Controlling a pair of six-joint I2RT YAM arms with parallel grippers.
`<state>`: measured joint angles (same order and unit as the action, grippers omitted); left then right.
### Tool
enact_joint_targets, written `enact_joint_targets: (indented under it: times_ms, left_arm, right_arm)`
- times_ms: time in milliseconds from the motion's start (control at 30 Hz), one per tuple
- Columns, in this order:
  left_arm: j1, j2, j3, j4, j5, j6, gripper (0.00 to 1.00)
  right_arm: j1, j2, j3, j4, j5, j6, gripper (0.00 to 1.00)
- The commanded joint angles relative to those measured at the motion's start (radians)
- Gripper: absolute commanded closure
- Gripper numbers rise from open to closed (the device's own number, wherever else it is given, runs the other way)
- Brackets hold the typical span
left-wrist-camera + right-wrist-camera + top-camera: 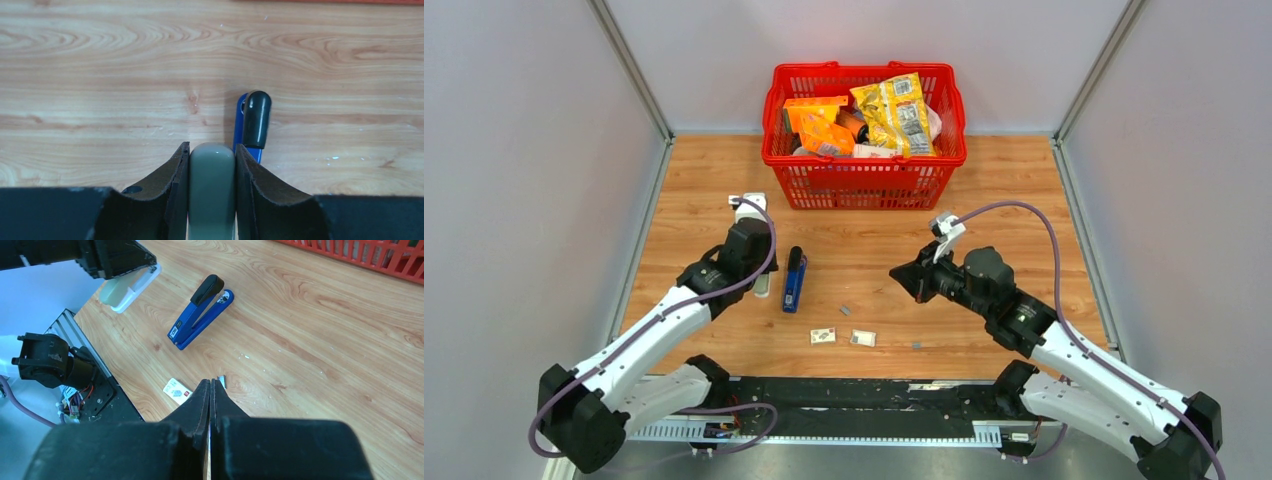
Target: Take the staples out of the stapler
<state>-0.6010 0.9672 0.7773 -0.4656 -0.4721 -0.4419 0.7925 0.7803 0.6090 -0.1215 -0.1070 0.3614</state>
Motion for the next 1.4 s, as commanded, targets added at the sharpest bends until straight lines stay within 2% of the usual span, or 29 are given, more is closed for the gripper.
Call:
enact_joint_targets:
  times_ms: [0,233,733,1233,1367]
  left_arm:
    - [0.078,0.039,-0.05,0.168,0.108,0.023,1.0]
    - [0.138,0.143,-0.092,0.329,0.197,0.081,1.0]
    - [0.201,0.321,-0.085,0.456,0.248,0.151,1.0]
    - [0.205,0.504,-0.082,0.561,0.262,0.166,1.0]
    - [0.207,0.512,-0.096,0.588,0.234,0.161,1.0]
  right_arm:
    - [0.002,-0.018,-0.02,0.052,-0.033,0.004,1.0]
    - [0.002,-0.033,-0.035,0.045,-0.034,0.001,1.0]
    - [0.002,-0.027,-0.034,0.043,-0.025,-0.026,1.0]
    - [0.004,-0.012,-0.02,0.016,-0.013,-0.038,1.0]
    - [0.002,-0.01,-0.021,0.013,-0.011,-0.035,0.95]
